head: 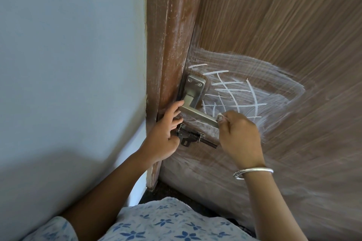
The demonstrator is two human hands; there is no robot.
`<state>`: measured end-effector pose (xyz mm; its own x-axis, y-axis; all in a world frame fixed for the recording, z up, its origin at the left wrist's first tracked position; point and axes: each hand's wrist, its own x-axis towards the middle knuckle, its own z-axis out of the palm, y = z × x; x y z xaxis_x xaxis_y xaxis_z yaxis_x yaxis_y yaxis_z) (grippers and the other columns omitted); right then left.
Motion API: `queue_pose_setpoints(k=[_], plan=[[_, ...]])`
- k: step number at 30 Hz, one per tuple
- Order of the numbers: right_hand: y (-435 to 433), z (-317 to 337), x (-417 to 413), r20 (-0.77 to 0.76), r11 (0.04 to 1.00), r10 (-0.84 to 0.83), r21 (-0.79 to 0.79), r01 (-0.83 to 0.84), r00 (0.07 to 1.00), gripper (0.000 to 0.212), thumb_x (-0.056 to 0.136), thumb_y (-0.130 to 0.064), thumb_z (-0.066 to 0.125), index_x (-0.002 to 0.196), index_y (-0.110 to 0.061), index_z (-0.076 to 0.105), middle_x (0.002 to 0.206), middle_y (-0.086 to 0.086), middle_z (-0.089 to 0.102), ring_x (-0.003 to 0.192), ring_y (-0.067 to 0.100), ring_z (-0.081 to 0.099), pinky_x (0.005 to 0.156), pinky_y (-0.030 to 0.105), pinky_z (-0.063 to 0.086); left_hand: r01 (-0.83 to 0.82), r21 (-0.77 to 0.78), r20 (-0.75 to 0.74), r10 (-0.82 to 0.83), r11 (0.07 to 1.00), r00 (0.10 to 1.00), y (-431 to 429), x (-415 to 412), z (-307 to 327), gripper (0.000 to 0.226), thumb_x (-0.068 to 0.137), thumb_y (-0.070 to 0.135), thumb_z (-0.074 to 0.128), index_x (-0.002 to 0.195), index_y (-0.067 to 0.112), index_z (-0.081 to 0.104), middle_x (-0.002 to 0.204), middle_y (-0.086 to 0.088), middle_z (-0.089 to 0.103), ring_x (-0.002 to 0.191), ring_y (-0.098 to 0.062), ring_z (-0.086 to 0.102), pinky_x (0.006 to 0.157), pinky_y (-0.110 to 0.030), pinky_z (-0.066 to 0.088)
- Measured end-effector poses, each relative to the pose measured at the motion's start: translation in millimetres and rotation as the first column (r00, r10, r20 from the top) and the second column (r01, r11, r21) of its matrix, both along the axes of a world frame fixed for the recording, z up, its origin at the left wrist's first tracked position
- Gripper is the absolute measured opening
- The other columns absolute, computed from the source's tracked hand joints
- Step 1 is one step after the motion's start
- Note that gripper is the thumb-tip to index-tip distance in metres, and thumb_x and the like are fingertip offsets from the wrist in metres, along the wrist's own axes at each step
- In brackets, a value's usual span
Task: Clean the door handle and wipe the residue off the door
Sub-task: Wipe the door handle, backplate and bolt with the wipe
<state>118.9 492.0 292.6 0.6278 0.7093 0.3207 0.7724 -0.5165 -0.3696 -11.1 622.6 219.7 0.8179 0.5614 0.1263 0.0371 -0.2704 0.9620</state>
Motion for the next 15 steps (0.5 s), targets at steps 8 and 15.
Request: queue_pose_setpoints(k=[8,15], plan=[[5.6,17.5,10.6,-0.007,0.957,0.138,-0.256,-0.136,0.99,0.023,0.096,-0.032,0.044,0.098,-0.012,0.056,0.087,0.003,0.049,0.077,0.02,0.047,0.062,0.027,0.032,-0.014,0.071,-0.026,0.016,0.997,1.0,-0.6,-1.3,1.1,0.102,0.076,-0.012,0.049,0.127,0.069,0.015,0.15,0.003,0.032,0.132,-0.008,0.04,0.071,-0.013,0.048],[25.3,31.3,6.7,0.054,0.88,0.15,-0.463,-0.108,0.987,0.025,0.097,-0.025,0.037,0.097,-0.01,0.057,0.087,0.009,0.058,0.08,0.027,0.052,0.061,0.028,0.035,-0.018,0.174,-0.054,0.028,0.985,0.998,1.5,-1.7,-1.7,0.103,0.075,-0.011,0.05,0.131,0.066,0.011,0.146,0.008,0.033,0.126,0.016,0.023,0.048,-0.024,0.046]])
